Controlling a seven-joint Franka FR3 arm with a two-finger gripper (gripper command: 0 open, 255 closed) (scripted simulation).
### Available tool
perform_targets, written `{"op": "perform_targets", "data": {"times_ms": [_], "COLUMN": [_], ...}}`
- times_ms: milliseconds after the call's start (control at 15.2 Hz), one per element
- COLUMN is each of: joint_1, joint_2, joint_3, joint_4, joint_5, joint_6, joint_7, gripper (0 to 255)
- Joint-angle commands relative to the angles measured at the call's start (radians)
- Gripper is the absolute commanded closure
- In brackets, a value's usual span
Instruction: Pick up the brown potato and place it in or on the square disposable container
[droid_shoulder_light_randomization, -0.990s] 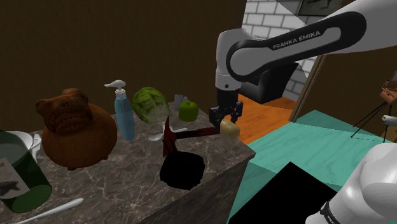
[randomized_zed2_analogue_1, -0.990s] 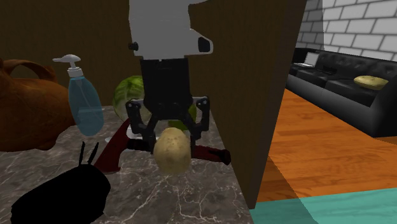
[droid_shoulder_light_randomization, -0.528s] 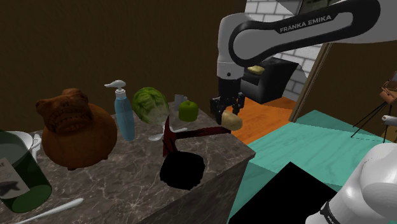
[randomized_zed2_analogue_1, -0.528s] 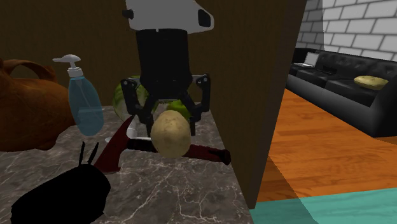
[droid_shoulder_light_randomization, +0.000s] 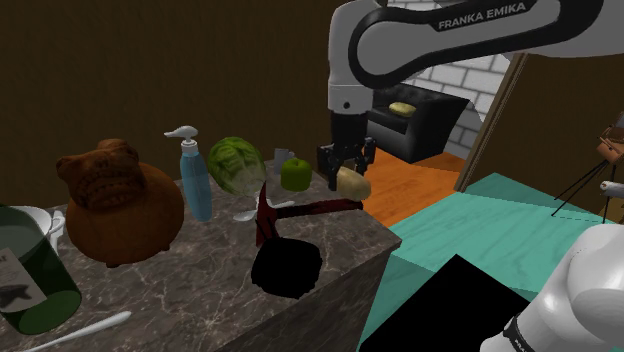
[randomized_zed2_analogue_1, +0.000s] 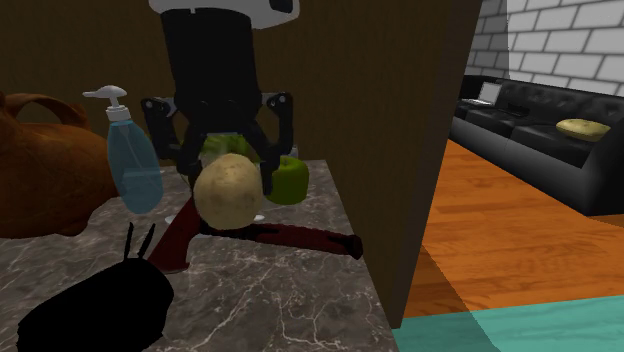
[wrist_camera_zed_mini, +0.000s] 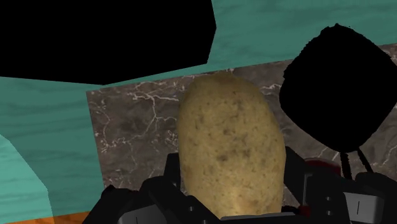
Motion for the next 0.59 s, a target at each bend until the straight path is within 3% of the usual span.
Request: {"op": "perform_targets", "data": {"times_ms": [0, 528], "joint_1": [0.02, 0.109], "joint_2": [0.034, 0.226], "joint_3": [0.03, 0.132], "joint_4": [0.034, 0.245], "joint_5": [0.002, -0.041], "joint_6": [0.002, -0.017], "joint_7": [0.052, 0.261], "gripper": [255, 255]}}
